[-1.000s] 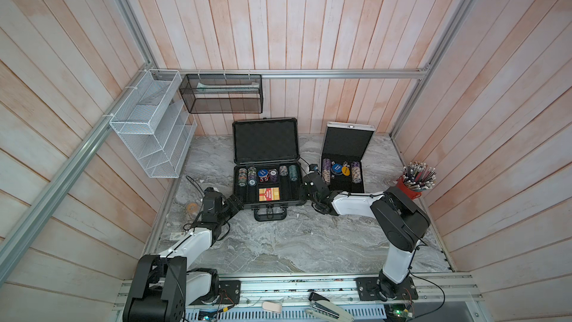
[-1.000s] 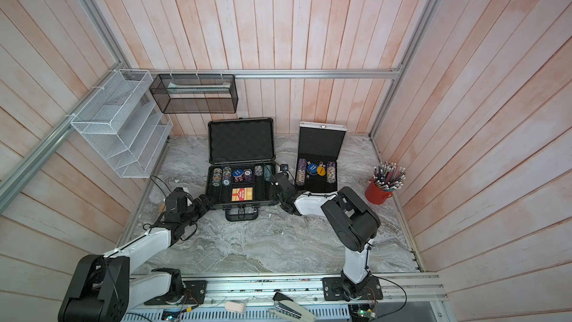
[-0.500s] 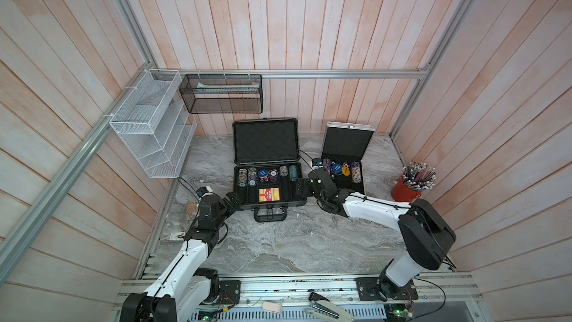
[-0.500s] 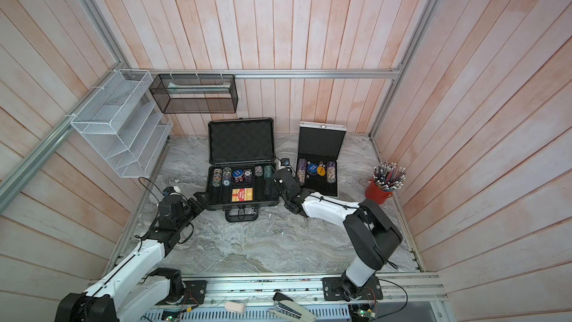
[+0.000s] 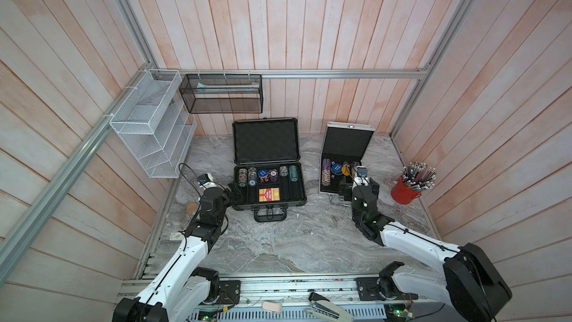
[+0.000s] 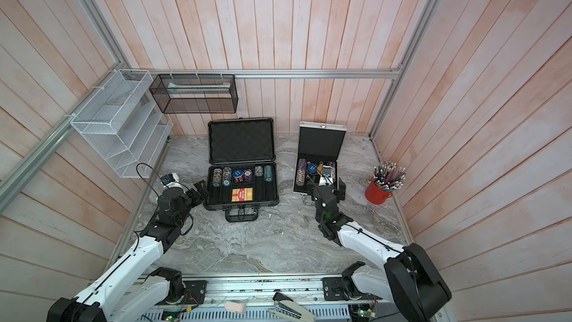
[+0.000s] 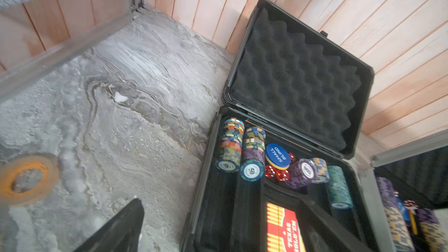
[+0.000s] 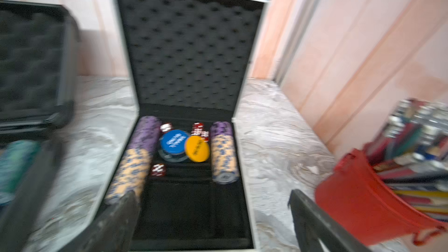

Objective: Open the poker set cases
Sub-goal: Reset both arms

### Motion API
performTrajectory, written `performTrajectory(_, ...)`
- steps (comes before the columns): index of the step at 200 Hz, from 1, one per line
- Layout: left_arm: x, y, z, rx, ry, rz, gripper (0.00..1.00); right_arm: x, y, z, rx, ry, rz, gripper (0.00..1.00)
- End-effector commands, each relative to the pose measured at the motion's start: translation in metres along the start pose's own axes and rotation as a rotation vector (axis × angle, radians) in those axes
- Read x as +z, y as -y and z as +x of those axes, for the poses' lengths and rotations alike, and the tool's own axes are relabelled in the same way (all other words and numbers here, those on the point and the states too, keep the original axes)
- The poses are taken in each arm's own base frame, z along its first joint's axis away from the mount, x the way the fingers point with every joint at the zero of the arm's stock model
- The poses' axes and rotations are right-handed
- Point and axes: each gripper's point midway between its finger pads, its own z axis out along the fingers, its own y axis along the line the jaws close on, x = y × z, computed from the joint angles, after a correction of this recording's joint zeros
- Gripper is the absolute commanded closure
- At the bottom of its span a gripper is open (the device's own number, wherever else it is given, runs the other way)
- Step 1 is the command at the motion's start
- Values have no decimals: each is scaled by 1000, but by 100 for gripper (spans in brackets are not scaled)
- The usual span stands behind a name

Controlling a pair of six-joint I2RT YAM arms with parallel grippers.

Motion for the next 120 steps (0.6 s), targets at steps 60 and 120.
performTrajectory(60, 3, -9, -20, 178, 167, -51, 0, 2, 71, 19, 99, 185, -67, 1)
performTrajectory(120, 8, -7, -24, 245, 238, -47, 0, 47, 54, 32, 90, 139, -159, 2)
